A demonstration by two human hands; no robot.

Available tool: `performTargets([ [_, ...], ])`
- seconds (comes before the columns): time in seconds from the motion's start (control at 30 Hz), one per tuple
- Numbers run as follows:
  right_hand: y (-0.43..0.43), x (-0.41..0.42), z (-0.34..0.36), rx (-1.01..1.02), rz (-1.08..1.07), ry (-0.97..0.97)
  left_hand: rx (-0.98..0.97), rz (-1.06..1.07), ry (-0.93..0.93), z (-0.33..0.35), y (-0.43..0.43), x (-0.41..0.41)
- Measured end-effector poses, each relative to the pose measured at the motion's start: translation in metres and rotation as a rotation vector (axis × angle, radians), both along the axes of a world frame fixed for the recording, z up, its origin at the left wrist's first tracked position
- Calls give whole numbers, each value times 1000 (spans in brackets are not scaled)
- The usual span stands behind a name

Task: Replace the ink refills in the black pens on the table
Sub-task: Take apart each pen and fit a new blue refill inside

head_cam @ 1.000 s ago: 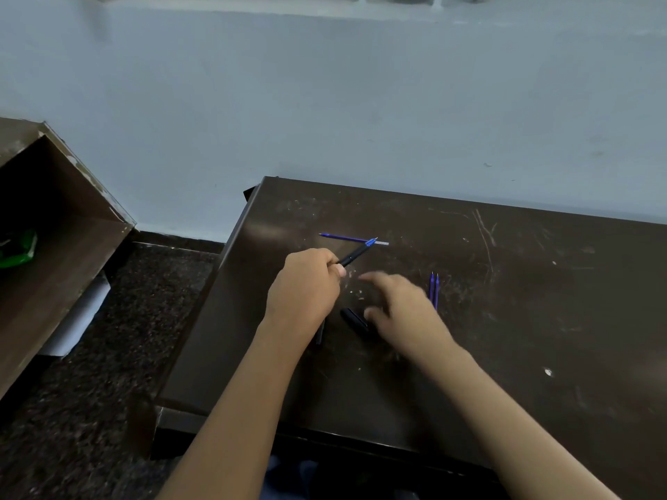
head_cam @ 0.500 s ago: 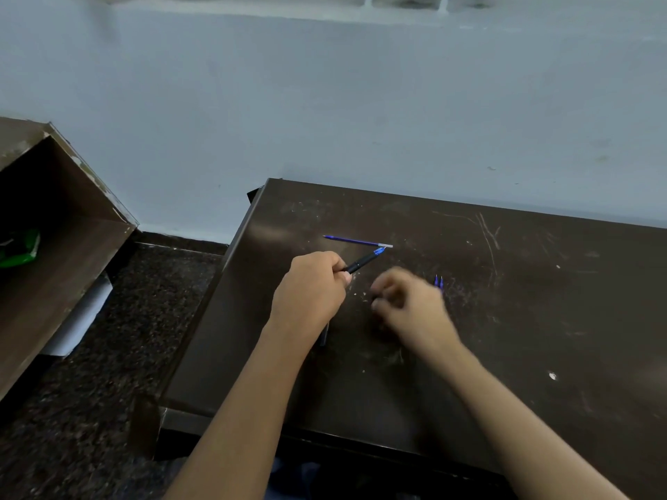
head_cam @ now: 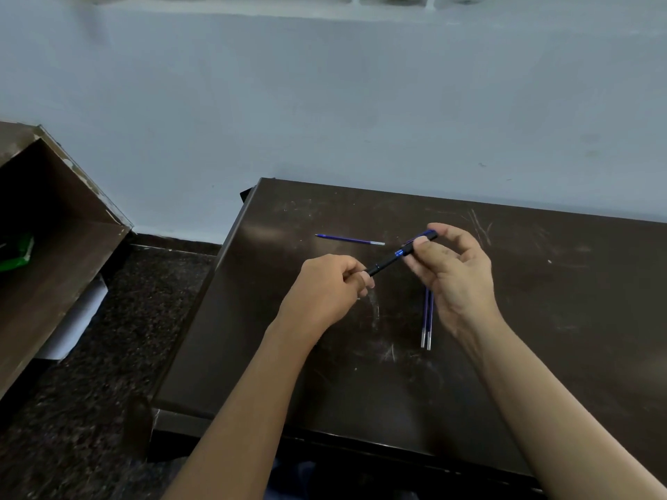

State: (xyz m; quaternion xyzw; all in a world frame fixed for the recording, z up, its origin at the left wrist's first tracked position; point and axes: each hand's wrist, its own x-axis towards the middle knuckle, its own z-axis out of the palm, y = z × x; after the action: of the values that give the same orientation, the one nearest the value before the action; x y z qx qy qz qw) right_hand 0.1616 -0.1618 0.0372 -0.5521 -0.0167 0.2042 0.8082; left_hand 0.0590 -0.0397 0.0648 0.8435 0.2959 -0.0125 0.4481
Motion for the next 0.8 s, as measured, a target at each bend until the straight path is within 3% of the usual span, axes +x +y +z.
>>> performTargets([
  [0.3,10,-14,-4,-157,75,-131,77,48,-27,0,-15,6],
  [0.57,16,-20,-11,-170,14,-86,213,105,45,1,-18,7],
  [0.8,18,-26,-11,-236,88,-50,142,60,113,3,-22,12],
])
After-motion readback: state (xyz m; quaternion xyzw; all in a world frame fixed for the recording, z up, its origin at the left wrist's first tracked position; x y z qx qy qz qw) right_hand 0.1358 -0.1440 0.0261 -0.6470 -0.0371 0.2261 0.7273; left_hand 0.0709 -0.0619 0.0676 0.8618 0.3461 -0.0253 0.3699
